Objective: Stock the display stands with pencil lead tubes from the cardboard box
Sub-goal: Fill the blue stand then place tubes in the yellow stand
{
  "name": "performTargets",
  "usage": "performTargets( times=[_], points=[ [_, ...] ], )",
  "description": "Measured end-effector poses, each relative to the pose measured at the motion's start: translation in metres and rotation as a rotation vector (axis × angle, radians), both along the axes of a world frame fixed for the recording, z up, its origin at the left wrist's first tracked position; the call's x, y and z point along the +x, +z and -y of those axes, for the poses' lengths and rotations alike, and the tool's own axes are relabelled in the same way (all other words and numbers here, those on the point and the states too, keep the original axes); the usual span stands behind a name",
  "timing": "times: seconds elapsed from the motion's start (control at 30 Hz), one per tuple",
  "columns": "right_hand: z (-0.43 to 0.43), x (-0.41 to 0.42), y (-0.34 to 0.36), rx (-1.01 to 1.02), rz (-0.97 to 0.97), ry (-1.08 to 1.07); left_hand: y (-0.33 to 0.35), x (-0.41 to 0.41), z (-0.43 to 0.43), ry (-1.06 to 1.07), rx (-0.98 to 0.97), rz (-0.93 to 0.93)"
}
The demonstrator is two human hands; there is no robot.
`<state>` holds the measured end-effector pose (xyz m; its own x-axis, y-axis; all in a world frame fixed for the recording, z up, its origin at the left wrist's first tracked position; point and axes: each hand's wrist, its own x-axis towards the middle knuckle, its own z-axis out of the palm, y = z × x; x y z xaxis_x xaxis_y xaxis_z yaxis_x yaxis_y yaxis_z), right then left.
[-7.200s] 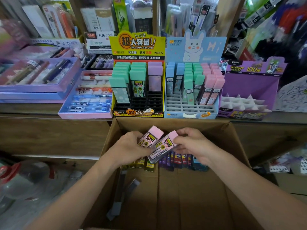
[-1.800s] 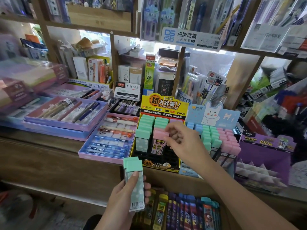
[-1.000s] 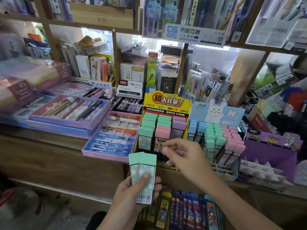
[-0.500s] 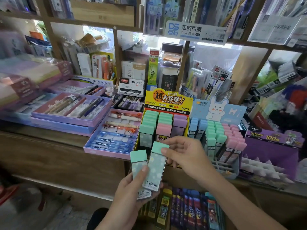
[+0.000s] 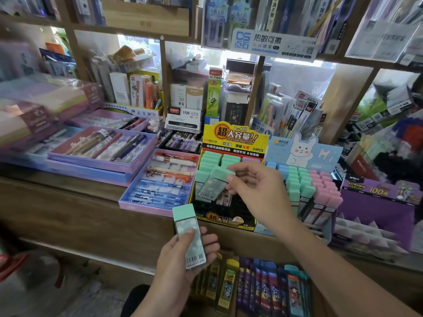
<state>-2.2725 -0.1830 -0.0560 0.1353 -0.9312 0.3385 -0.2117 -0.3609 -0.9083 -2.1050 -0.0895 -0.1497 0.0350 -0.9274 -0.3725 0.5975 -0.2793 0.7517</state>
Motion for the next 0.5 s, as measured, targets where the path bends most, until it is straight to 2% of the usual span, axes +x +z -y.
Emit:
performTargets(
  times=[0.5],
  points=[
    [0.003, 0.014, -0.01, -0.072, -0.252, 0.03, 0.006, 0.0, -0.001, 0.032, 0.027, -0.009]
  ],
)
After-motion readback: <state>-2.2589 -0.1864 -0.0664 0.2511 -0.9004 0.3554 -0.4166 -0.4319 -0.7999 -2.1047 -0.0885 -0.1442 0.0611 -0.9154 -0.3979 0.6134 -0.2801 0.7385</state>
